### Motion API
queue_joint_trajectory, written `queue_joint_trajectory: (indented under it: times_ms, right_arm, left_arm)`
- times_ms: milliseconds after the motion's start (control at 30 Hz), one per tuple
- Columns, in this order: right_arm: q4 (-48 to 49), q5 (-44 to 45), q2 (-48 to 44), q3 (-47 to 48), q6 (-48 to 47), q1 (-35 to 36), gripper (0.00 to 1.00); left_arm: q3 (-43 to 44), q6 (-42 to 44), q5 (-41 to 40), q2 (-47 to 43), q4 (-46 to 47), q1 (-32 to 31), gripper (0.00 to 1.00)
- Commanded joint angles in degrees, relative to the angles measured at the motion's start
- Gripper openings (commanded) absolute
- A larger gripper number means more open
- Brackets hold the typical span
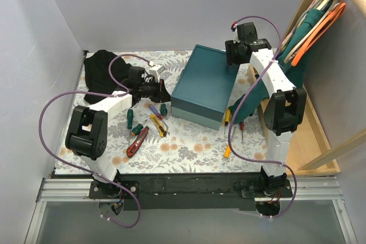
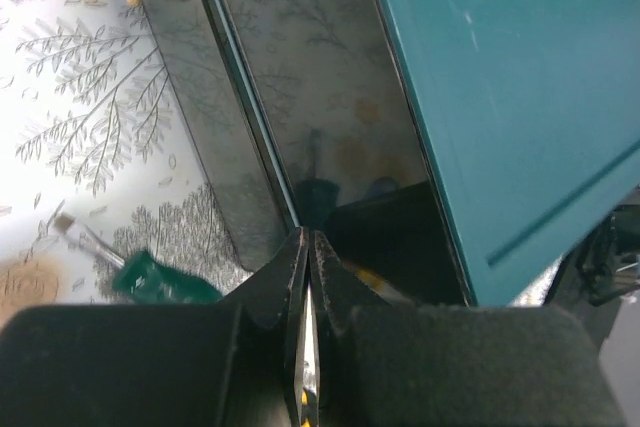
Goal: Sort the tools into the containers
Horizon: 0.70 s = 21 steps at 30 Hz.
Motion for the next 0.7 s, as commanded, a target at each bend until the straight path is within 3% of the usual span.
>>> queue_joint_trajectory:
  times_ms: [0, 133, 300, 400, 500, 667]
  right_arm:
    - [-0.14, 3.48, -0.15, 1.54, -0.09, 0.55, 0.7]
    - [0.21, 10.52, -3.06, -2.33, 2.02, 0.46, 0.78]
    - [0.3, 11.24, -3.42, -6.02, 2.81, -0.15, 0.79]
    - [-0.14, 4.75, -1.41, -6.38, 3.52, -1.38, 0.77]
    - [0.39, -10.26, 2.1, -3.93, 3.87, -2.62, 0.7]
    - [1.26, -18.91, 8.69, 5.2, 4.31, -2.09, 0.68]
  left_arm:
    - [4.74, 1.96, 1.85, 1.02, 0.34, -2.93, 0.0]
    - [5.18, 1.96, 2.2, 1.38, -0.1, -3.46, 0.0]
    - [5.27, 2.22, 1.94, 1.29, -0.71, -3.9, 0.0]
    - [5.62, 2.84, 1.41, 1.29, -0.71, -5.04, 0.0]
    - [7.11, 1.01, 1.76, 2.17, -0.8, -6.1, 0.0]
    - [8.96, 0.29, 1.59, 3.84, -0.8, -7.06, 0.0]
